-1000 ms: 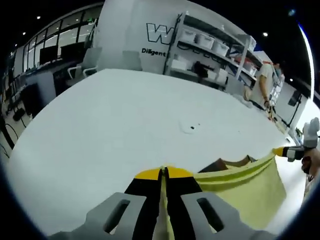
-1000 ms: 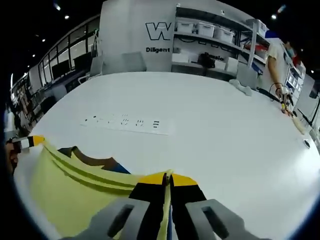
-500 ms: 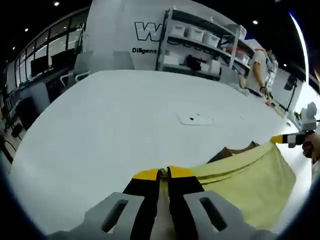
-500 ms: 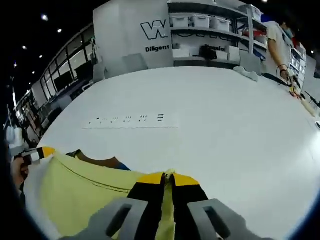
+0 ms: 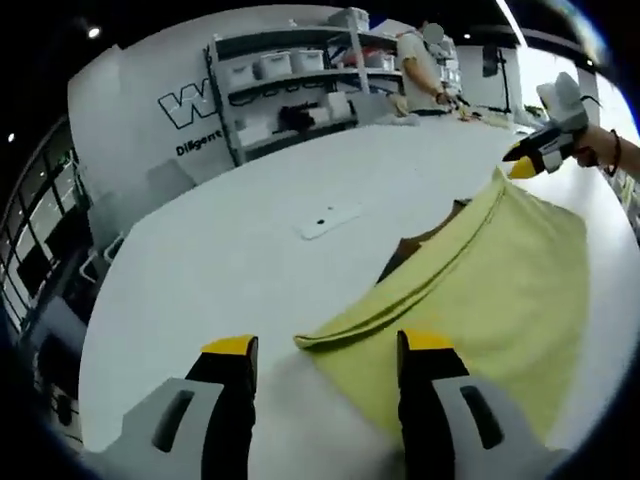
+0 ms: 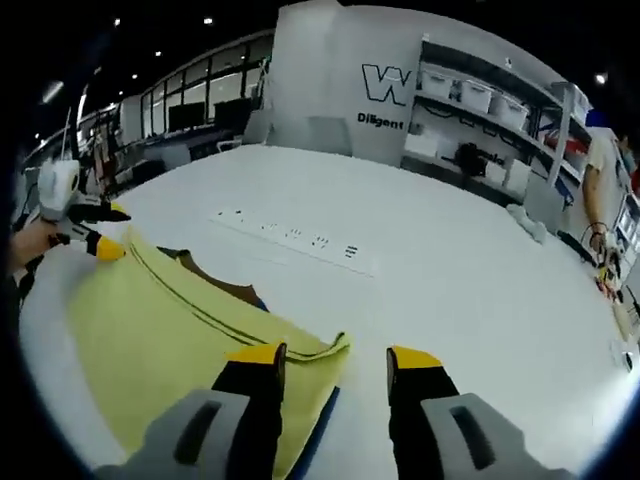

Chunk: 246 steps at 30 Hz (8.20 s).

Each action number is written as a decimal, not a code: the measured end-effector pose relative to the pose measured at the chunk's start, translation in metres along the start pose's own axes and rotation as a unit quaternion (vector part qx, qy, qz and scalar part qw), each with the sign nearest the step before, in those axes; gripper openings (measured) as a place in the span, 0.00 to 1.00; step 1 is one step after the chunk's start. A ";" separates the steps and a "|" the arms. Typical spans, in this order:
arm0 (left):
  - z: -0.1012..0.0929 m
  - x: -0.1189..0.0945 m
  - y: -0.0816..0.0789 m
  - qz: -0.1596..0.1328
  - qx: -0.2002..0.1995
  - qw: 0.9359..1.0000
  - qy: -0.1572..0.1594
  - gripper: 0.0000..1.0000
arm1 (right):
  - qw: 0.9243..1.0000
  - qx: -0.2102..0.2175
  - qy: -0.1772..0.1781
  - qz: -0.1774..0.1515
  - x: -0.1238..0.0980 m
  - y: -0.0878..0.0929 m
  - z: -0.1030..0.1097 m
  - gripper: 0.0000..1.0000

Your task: Fold the garment on the visible template until the final outline fits inside the template.

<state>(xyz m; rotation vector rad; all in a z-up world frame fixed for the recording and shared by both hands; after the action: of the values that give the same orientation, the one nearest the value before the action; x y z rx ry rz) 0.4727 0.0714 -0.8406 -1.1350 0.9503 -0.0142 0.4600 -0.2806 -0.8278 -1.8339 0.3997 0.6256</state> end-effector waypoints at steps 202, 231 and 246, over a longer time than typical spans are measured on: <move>-0.103 -0.099 0.085 0.028 -0.024 0.991 0.125 0.00 | 0.990 0.062 -0.120 -0.031 -0.113 0.096 0.052 0.00; -0.103 -0.116 0.097 0.049 0.000 0.992 0.113 0.00 | 0.989 -0.040 -0.143 0.022 -0.135 0.123 0.050 0.00; -0.117 -0.142 0.118 0.072 0.013 0.990 0.118 0.00 | 0.987 -0.040 -0.150 0.042 -0.160 0.142 0.069 0.00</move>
<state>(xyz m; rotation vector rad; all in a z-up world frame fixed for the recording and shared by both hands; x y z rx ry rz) 0.2565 0.1023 -0.8520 -1.0539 1.2374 -0.0434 0.2377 -0.2683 -0.8587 -1.7692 0.2541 0.9713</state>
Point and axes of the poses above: the point that each gripper's makers call its tool centre point, and the gripper's own axes: x roughly forward along the fingers, z roughly to its left, y roughly out of its underside, the point moved 1 cm from there along -x, roughly backward along the fingers, and after that the axes turned 10 degrees about y, right-handed, at the moved point
